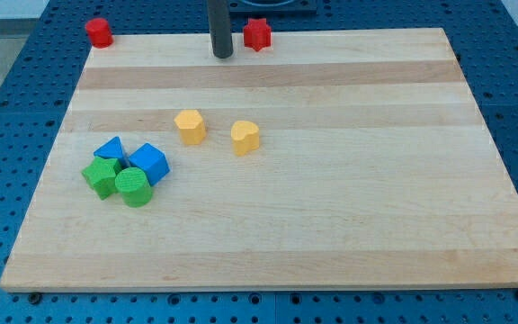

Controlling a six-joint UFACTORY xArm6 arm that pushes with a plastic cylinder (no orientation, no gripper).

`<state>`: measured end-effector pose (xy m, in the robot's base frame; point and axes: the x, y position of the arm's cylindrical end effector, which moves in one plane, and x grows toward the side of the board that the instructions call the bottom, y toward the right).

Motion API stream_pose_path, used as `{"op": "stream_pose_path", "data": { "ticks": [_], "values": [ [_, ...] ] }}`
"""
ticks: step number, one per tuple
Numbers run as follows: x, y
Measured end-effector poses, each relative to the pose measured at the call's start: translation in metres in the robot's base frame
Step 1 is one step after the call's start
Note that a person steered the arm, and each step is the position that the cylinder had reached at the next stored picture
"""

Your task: Move the yellow hexagon diagonally left of the yellow heart

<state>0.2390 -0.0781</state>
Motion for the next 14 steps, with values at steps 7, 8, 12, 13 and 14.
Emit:
{"op": "stream_pose_path", "data": {
  "ticks": [7,8,12,13,14],
  "values": [
    [0.085,-0.077],
    [0.114,-0.077],
    [0.181,-0.072],
    [0.143,-0.057],
    [0.111,-0.045]
  ]
}}
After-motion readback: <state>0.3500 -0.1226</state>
